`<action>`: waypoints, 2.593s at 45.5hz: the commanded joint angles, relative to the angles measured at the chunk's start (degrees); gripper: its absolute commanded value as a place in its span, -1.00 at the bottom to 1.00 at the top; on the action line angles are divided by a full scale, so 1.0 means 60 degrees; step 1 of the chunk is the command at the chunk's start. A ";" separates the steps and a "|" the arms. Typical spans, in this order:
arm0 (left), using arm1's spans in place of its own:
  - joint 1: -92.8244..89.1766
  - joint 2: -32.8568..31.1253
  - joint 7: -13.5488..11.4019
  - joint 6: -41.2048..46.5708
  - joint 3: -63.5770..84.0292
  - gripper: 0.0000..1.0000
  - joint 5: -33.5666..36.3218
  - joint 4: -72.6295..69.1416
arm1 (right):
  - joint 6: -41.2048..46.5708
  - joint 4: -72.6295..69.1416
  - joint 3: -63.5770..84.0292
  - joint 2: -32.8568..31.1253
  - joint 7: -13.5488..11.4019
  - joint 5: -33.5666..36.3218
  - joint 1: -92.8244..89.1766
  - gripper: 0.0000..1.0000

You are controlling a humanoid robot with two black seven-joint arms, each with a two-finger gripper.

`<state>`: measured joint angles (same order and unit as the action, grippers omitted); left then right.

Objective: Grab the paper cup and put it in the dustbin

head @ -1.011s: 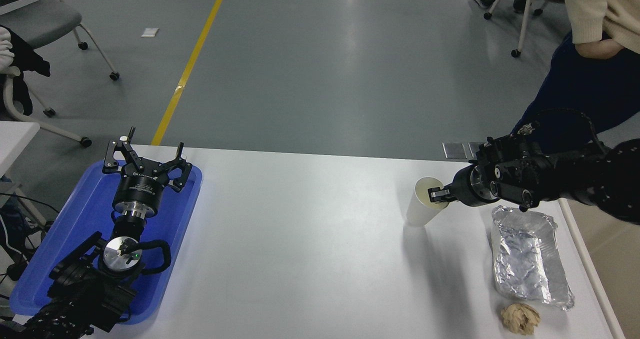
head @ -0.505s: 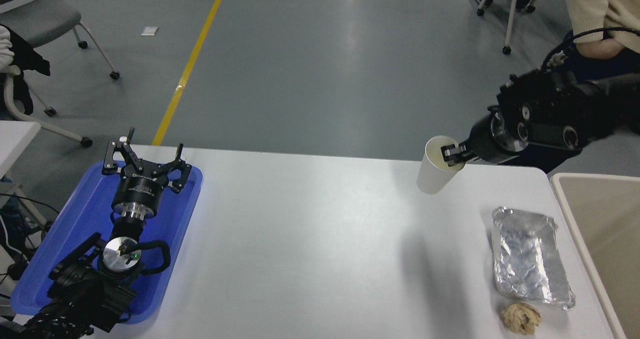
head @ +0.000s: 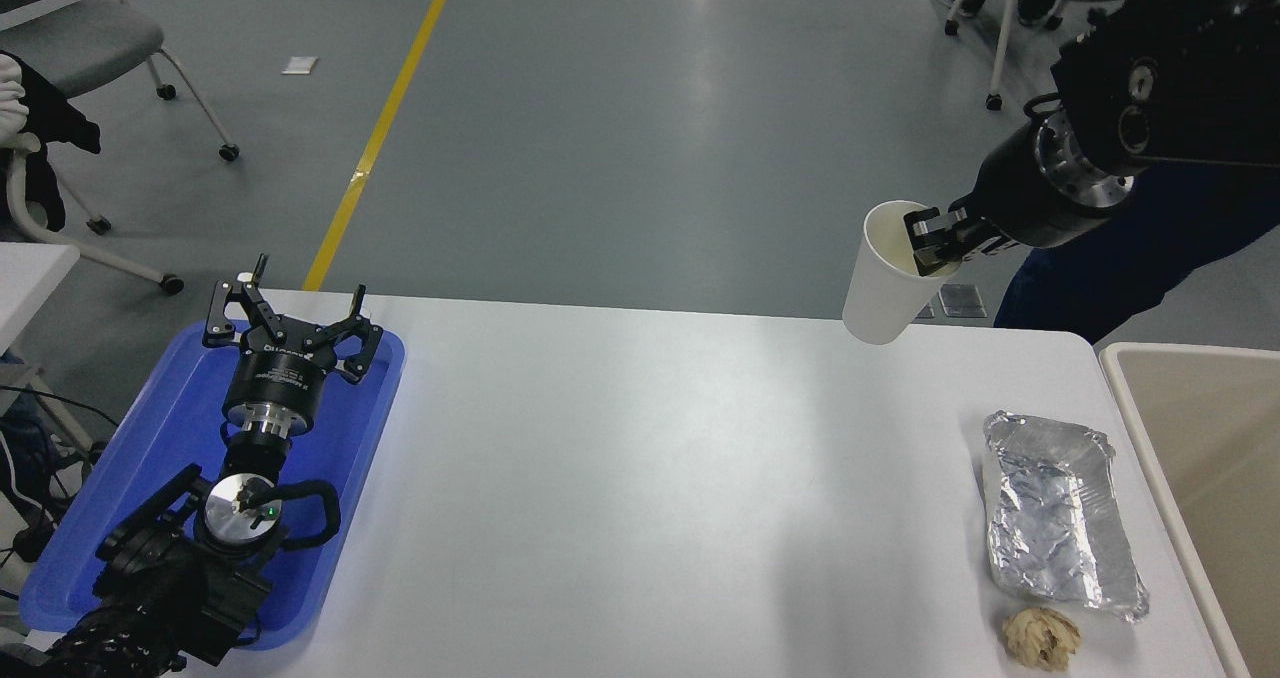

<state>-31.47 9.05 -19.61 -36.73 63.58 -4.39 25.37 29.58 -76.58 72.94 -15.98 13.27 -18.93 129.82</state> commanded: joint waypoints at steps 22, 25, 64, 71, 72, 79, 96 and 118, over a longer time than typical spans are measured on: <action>0.0001 -0.0015 -0.0013 -0.0001 0.0009 1.00 -0.0001 0.0004 | 0.0416 -0.0449 0.0733 -0.0091 0.0000 0.0064 0.0745 -1.00; 0.0001 -0.0015 -0.0013 -0.0001 0.0009 1.00 -0.0001 -0.0010 | 0.0416 -0.0434 0.0924 -0.0120 0.0015 -0.0023 0.0731 -1.00; 0.0001 0.0000 -0.0013 -0.0001 -0.0006 1.00 -0.0015 -0.0010 | 0.0168 0.2583 -0.0202 -0.7459 0.0410 -0.6117 -0.2753 -1.00; 0.0001 0.0000 -0.0014 -0.0001 -0.0006 1.00 -0.0015 0.0004 | -0.0783 0.3300 -0.0789 -0.7518 0.0556 -0.6132 -0.4540 -1.00; 0.0001 0.0000 -0.0013 -0.0001 -0.0006 1.00 -0.0015 -0.0010 | -0.0930 0.3403 -0.0833 -0.7503 0.0629 -0.6132 -0.4775 -1.00; 0.0001 0.0000 -0.0013 -0.0001 -0.0006 1.00 -0.0015 -0.0010 | -0.1897 0.3901 -0.1053 -0.7474 0.0893 -0.6117 -0.5991 -1.00; 0.0001 0.0000 -0.0028 -0.0001 -0.0006 1.00 -0.0015 0.0004 | -0.3758 0.6230 -0.2766 -0.6479 0.0908 -0.5927 -1.0048 -1.00; 0.0001 0.0014 -0.0028 0.0013 -0.0021 1.00 -0.0015 -0.0010 | -0.4638 1.0990 -0.4305 -0.4121 0.0908 -0.2663 -1.5044 -1.00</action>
<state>-31.46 9.11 -19.71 -36.73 63.47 -4.47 25.32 3.81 -26.12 50.34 -48.98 18.57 -47.04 54.75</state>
